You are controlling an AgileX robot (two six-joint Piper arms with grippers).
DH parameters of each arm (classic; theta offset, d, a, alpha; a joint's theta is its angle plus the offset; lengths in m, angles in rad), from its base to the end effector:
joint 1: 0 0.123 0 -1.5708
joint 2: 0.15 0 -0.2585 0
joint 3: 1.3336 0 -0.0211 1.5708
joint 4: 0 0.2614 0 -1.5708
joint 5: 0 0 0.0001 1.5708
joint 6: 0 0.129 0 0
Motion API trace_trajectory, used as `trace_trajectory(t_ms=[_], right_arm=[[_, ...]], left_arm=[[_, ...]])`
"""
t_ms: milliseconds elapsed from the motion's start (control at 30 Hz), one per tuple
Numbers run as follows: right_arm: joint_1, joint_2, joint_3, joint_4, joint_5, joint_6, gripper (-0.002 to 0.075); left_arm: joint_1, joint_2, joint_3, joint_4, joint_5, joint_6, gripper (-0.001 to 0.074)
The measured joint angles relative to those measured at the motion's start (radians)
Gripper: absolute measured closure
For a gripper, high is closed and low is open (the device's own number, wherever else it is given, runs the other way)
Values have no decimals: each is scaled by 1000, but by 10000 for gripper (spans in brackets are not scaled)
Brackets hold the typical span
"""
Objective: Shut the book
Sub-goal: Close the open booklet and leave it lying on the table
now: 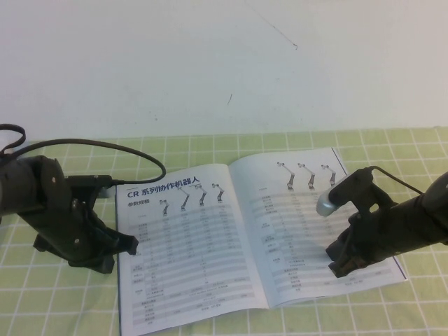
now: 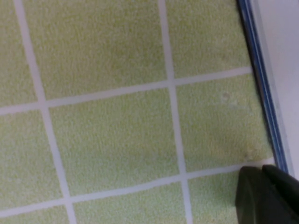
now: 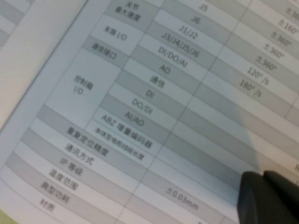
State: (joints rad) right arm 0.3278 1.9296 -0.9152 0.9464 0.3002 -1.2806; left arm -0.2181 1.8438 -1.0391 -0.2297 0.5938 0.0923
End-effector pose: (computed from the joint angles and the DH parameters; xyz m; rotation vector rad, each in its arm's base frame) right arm 0.3268 0.1439 0.0403 -0.9632 2.4780 0.3146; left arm 0.3393 -0.0921 0.0795 0.1966 2.8769 -0.2444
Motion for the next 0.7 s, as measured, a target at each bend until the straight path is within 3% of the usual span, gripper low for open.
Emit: trace_trajectory(t_ms=[300, 700], right_arm=[[-1, 11, -6, 2, 9, 0, 729], [-3, 11, -10, 3, 19, 2, 729]], left_arm=[[-21, 32, -16, 18, 12, 0, 738], [-201, 35, -16, -13, -117, 41, 738]])
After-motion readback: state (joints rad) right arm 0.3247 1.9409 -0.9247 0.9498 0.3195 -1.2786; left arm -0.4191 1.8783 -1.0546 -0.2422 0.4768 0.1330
